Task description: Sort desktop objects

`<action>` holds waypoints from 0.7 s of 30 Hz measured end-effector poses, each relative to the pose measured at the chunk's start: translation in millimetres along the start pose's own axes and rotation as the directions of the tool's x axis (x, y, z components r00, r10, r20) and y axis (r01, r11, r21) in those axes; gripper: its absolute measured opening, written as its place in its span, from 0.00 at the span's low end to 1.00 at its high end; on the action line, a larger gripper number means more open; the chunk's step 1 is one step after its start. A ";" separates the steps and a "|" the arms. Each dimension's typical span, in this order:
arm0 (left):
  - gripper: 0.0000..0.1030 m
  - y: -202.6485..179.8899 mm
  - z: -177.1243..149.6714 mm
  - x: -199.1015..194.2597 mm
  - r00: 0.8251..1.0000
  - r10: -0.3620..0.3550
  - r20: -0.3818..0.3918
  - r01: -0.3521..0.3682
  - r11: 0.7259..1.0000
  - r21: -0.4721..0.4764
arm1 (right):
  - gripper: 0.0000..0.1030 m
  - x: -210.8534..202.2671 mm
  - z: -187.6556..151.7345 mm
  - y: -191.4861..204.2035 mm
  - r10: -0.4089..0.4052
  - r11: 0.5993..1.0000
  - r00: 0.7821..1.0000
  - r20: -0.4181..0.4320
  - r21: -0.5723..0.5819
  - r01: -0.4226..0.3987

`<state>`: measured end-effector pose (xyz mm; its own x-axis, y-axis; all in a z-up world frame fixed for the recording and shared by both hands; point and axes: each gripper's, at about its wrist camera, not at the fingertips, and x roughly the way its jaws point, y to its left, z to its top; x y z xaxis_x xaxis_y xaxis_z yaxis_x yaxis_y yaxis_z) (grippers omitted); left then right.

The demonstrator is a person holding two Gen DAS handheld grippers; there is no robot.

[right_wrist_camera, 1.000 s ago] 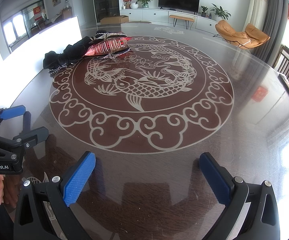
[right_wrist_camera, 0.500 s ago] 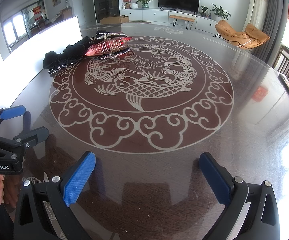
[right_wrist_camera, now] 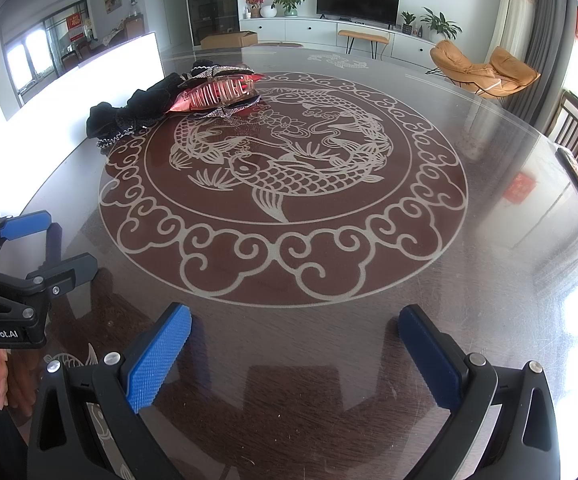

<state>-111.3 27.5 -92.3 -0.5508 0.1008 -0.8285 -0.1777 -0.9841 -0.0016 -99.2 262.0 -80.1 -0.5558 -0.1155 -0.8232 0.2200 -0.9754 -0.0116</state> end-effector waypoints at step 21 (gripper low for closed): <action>1.00 0.3 0.7 0.9 1.000 0.002 0.001 -0.002 1.000 0.000 | 1.00 -0.1 -0.3 -0.1 0.000 1.000 1.000 0.000 0.000 0.000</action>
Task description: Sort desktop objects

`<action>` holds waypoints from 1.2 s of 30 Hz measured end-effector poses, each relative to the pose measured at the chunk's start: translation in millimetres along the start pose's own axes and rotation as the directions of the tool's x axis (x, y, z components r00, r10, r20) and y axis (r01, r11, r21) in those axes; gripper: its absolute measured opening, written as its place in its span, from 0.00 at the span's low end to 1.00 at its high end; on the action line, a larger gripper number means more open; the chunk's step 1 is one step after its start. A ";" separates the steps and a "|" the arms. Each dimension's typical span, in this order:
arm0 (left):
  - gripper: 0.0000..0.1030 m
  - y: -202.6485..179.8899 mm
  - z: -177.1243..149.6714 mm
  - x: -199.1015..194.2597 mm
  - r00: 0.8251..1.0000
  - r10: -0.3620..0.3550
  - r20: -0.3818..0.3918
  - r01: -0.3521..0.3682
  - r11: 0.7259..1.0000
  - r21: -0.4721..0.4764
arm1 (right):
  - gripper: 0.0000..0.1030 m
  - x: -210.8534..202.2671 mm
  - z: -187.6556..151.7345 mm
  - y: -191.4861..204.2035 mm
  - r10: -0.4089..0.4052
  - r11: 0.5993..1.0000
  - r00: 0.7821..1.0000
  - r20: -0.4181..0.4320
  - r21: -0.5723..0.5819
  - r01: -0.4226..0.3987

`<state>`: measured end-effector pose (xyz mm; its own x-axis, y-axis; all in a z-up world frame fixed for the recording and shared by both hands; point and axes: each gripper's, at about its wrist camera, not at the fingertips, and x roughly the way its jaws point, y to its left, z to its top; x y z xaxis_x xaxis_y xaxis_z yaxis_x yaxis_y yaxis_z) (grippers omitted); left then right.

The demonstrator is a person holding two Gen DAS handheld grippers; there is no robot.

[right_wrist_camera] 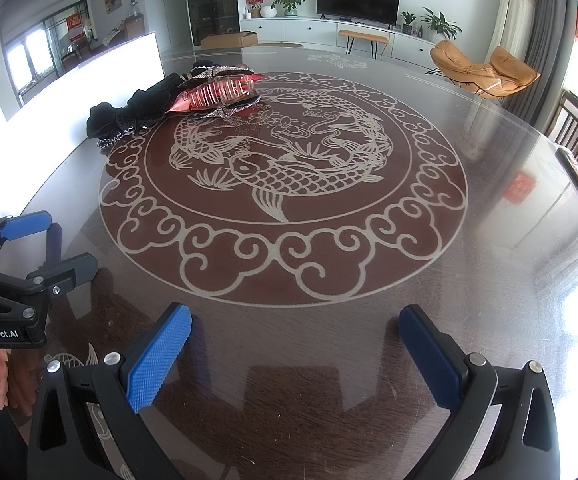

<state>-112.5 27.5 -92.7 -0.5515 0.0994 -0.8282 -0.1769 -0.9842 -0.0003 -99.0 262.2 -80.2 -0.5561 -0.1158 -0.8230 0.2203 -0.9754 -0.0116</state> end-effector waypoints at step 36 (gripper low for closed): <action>1.00 20.0 -15.1 -7.2 1.000 -0.012 0.012 0.012 1.000 0.017 | 1.00 1.1 0.7 0.4 0.000 1.000 1.000 0.001 0.000 0.000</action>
<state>-99.8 4.9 -95.3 -0.5589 0.1128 -0.8215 -0.1970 -0.9804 -0.0005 -100.1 261.5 -80.8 -0.5564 -0.1164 -0.8227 0.2204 -0.9754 -0.0110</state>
